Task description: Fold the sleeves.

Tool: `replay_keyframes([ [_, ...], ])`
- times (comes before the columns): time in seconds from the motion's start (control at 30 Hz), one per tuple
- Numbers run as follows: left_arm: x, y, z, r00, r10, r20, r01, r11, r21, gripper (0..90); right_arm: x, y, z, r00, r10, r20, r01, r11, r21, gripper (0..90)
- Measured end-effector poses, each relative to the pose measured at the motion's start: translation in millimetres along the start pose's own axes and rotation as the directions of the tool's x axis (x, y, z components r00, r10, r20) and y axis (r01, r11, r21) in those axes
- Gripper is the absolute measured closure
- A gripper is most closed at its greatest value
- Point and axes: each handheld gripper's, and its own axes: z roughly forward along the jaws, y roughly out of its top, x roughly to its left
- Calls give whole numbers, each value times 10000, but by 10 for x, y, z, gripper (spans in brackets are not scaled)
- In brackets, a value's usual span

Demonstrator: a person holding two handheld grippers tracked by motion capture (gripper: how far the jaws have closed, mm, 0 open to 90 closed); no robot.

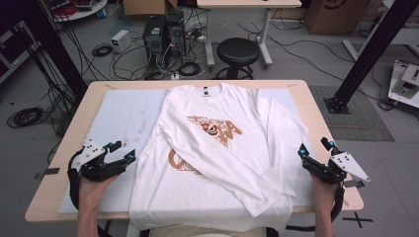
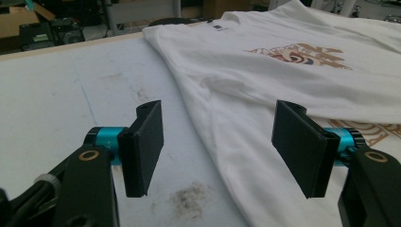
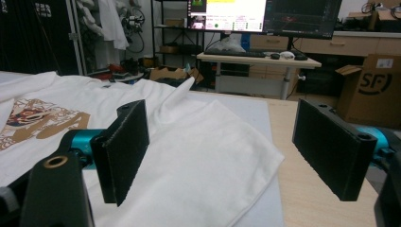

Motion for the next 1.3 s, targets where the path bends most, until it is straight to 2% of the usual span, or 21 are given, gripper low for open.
replay_keyframes([
  [0.07,31,-22,-12,10000,-37,-57,37,10000,-21,348,1,0,0,10000,20,-8,-20,10000,10,198],
  [0.27,71,-82,-3,9986,254,-470,-259,9996,-96,348,0,1,2,9999,127,8,-127,9999,65,198],
  [0.4,102,-142,16,9974,225,-687,-234,9997,-114,348,1,3,3,9999,113,34,-113,9999,85,198],
  [0.7,111,-219,39,9965,161,-818,-173,9997,-146,348,-4,2,5,9999,99,23,-99,9999,52,198],
  [0.8,117,-218,50,9947,-22,-1024,14,10000,-84,349,-4,2,3,9999,133,19,-133,9999,74,198],
  [0.9,155,-216,58,9950,-356,-929,358,9994,6,347,-7,2,3,9999,151,21,-151,9999,66,198],
  [0.97,160,-220,47,9957,-376,-851,370,9993,-76,347,-8,1,3,9998,195,22,-195,9998,87,197],
  [1.07,169,-224,41,9940,-534,-956,523,9985,-142,347,-13,3,7,9995,307,68,-308,9995,123,198],
  [1.23,164,-225,38,9949,-473,-889,463,9988,-133,347,-27,2,6,9991,414,107,-415,9991,78,198],
  [1.3,159,-225,42,9952,-430,-884,418,9990,-147,347,-16,8,20,9987,451,249,-457,9987,242,198],
])
